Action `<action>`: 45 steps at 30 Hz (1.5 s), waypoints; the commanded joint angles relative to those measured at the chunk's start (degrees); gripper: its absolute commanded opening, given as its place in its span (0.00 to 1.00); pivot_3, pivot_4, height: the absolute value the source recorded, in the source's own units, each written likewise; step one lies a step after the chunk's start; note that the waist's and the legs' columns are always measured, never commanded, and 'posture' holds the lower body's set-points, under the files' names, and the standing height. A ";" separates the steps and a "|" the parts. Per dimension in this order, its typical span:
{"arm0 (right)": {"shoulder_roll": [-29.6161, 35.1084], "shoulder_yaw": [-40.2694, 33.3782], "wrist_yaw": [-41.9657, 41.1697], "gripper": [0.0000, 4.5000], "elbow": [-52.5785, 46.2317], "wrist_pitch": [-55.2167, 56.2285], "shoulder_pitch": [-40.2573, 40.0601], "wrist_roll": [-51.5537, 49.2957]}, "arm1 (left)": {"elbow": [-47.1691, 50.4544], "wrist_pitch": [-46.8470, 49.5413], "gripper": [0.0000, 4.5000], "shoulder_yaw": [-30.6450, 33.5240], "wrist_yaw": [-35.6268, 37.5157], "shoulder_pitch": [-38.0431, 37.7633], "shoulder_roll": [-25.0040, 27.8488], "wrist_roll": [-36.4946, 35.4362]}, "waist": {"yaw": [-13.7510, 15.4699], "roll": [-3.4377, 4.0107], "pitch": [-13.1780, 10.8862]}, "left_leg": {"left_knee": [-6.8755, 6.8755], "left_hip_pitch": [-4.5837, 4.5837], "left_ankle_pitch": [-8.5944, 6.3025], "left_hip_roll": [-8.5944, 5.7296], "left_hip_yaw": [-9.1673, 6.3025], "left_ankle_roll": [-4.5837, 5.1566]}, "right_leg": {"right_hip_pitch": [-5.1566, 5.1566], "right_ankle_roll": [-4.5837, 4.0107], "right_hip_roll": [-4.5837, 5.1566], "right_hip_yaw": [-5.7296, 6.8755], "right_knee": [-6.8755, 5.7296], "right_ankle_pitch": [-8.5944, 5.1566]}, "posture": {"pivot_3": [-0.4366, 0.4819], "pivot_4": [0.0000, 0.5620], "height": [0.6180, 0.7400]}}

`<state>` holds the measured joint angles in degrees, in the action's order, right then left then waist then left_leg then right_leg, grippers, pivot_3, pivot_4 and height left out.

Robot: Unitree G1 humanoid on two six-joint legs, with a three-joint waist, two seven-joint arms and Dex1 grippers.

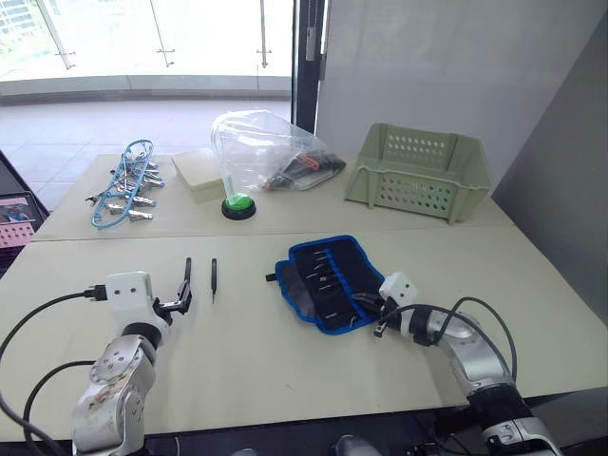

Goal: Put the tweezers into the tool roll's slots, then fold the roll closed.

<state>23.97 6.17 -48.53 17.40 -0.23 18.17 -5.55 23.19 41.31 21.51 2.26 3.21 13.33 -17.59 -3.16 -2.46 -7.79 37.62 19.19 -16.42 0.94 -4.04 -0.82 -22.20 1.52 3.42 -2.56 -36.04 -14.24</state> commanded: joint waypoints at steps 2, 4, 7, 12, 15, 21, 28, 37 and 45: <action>-0.86 5.10 -0.86 0.00 2.05 -3.85 -3.56 2.88 | -4.17 1.29 1.00 -0.39 -2.76 4.96 -0.61 0.60 | 0.05 -0.01 0.00 | -0.03 -0.01 -0.02 0.00 -0.01 -0.03 | 0.00 0.00 0.00 0.00 0.01 0.00 | 0.48 0.27 1.00; -0.76 5.12 -0.70 0.00 1.84 -4.00 -3.62 2.85 | -6.71 0.60 1.00 -1.85 -2.85 6.77 -0.12 1.73 | 0.16 -0.01 0.01 | -0.09 -0.01 -0.02 -0.01 -0.02 -0.04 | -0.01 0.00 0.00 0.02 0.02 0.00 | 0.48 0.27 1.00; -0.44 5.30 -0.91 0.00 2.28 -3.82 -3.18 3.10 | -11.83 0.84 1.00 -3.99 -3.54 9.77 0.27 3.75 | 0.26 -0.01 0.01 | -0.15 -0.04 -0.01 -0.04 -0.01 -0.05 | 0.00 -0.01 0.01 0.01 0.03 0.00 | 0.48 0.27 1.00; 0.42 4.63 -0.97 0.00 2.76 -3.49 -2.76 3.11 | -17.12 1.19 1.00 -5.76 -4.34 12.67 0.50 5.75 | 0.41 0.06 0.04 | -0.21 -0.09 0.00 -0.05 -0.01 -0.06 | 0.01 -0.01 0.01 0.01 0.04 0.01 | 0.48 0.27 1.00; 0.64 4.50 -0.97 0.00 2.57 -3.45 -3.03 3.03 | -16.82 1.58 1.00 -6.30 -4.53 12.11 0.25 6.30 | 0.50 0.13 0.07 | -0.25 -0.10 0.01 -0.05 -0.01 -0.09 | 0.01 -0.01 0.02 0.00 0.03 0.01 | 0.48 0.27 1.00; 0.35 4.80 -0.63 0.00 1.85 -3.62 -3.60 3.05 | -16.87 2.31 0.62 -7.12 -4.04 11.30 0.13 7.38 | 0.61 0.23 0.11 | -0.26 -0.11 0.03 -0.08 -0.01 -0.11 | 0.03 -0.01 0.05 0.00 0.04 0.00 | 0.48 0.27 1.00; 0.33 4.87 -0.80 0.00 2.51 -3.38 -2.91 3.14 | -17.15 1.74 0.10 -6.85 -3.70 11.63 -0.23 8.03 | 0.68 0.26 0.12 | -0.28 -0.12 0.03 -0.08 -0.01 -0.13 | 0.04 0.00 0.05 0.00 0.04 0.00 | 0.48 0.27 1.00; 0.41 4.89 -1.07 0.00 3.03 -3.26 -2.27 3.44 | -17.22 0.29 0.01 -5.62 -3.31 10.43 -0.28 7.97 | 0.62 0.29 0.12 | -0.28 -0.13 0.04 -0.08 -0.01 -0.14 | 0.05 0.00 0.05 0.00 0.05 0.00 | 0.48 0.27 1.00; 0.26 4.89 -1.14 0.00 3.36 -3.30 -1.97 3.42 | -12.15 -5.49 0.01 -4.86 -1.06 11.91 2.93 8.51 | 0.50 0.25 0.05 | -0.31 -0.12 0.05 -0.06 -0.02 -0.15 | 0.01 0.00 0.02 0.00 0.06 0.00 | 0.48 0.27 1.00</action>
<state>24.79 6.37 -48.48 16.82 -0.94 18.39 -5.22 6.92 38.78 16.51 0.15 13.88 14.83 -9.16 -2.66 -2.21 -7.74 37.31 19.07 -16.36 0.88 -4.06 -0.98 -22.19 1.52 3.44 -2.56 -35.99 -14.25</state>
